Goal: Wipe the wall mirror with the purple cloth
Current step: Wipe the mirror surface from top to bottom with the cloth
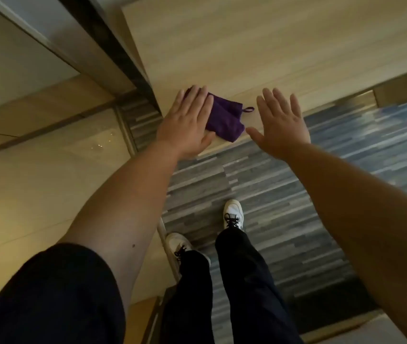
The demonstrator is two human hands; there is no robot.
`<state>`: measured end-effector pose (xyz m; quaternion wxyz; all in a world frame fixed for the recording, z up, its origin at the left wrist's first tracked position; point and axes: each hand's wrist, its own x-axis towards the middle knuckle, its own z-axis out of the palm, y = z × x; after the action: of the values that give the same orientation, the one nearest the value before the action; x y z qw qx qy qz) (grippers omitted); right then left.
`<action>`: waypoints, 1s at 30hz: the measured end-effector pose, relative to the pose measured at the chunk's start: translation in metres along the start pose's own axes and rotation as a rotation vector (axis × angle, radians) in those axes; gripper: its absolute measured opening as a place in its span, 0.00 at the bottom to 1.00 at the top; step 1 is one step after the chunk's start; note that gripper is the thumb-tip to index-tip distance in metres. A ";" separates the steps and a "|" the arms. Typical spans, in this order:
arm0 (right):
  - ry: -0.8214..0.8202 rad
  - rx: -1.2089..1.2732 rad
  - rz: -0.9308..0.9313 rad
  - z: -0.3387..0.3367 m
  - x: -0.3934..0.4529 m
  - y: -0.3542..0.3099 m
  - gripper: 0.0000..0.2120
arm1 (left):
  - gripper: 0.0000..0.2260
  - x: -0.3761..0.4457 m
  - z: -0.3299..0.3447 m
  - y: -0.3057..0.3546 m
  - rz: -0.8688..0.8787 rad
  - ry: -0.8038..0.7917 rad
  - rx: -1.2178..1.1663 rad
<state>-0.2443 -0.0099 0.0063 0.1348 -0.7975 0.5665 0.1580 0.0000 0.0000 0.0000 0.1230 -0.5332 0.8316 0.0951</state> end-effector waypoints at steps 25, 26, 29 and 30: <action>-0.056 -0.107 -0.105 0.011 -0.018 -0.044 0.35 | 0.21 -0.064 0.050 0.010 -0.091 0.117 -0.120; -0.061 -0.111 -0.118 0.004 -0.019 -0.054 0.35 | 0.21 -0.073 0.042 0.003 -0.128 0.106 -0.151; -0.060 -0.136 -0.196 -0.025 -0.025 -0.095 0.35 | 0.23 -0.112 0.015 -0.025 -0.250 0.130 -0.178; -0.051 -0.141 -0.231 -0.037 -0.027 -0.113 0.34 | 0.23 -0.130 0.005 -0.036 -0.288 0.154 -0.164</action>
<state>-0.1424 0.0349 0.0546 0.1102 -0.8605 0.4549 0.2009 0.0854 0.0984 0.0341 0.0275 -0.6608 0.7430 0.1029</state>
